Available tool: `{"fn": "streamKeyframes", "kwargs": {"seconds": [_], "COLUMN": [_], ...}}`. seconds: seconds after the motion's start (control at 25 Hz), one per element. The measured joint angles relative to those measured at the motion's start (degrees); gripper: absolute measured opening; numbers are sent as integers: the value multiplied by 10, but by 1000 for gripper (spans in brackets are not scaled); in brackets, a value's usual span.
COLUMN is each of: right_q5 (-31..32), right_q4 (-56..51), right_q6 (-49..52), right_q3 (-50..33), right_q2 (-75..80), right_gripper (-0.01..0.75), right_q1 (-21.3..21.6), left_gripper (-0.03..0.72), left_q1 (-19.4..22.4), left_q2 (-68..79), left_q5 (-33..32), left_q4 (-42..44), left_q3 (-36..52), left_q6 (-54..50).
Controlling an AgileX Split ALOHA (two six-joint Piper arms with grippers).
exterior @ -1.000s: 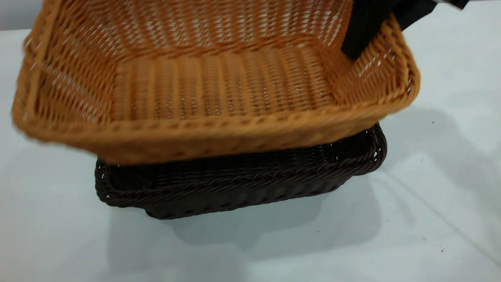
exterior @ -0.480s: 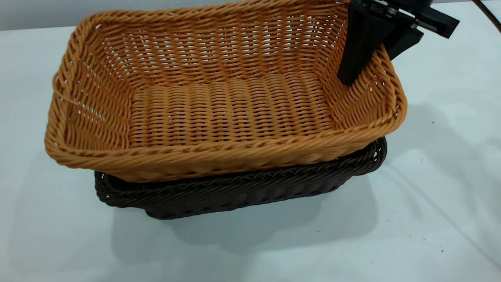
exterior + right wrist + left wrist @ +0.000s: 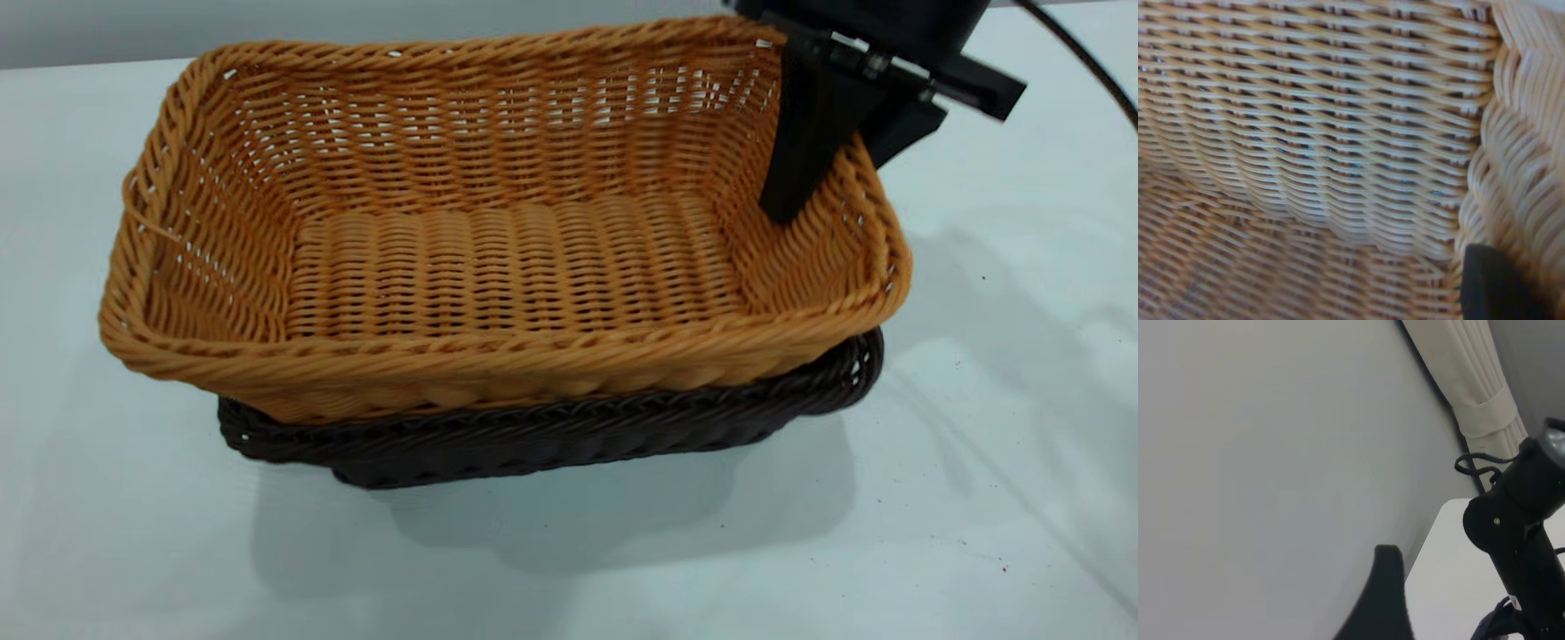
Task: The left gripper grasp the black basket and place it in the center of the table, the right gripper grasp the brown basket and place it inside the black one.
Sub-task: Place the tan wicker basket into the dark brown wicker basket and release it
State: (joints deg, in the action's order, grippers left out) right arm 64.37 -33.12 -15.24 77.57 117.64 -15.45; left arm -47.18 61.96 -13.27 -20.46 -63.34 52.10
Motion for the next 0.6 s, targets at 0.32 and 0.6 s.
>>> {"fn": "streamKeyframes", "kwargs": {"seconds": [0.32,0.6], "right_q5": [0,2], "right_q4": [-7,-11], "right_q6": [-6,-6], "right_q3": [0,0], "right_q2": [0,0], "right_gripper": [99,127], "right_q1": [0,0], "left_gripper": [606,606], "left_q1": [0,0], "left_q2": [0,0], "left_q5": [-1,0], "left_q4": [0,0], "left_q3": [0,0], "left_q6": [0,0]}}
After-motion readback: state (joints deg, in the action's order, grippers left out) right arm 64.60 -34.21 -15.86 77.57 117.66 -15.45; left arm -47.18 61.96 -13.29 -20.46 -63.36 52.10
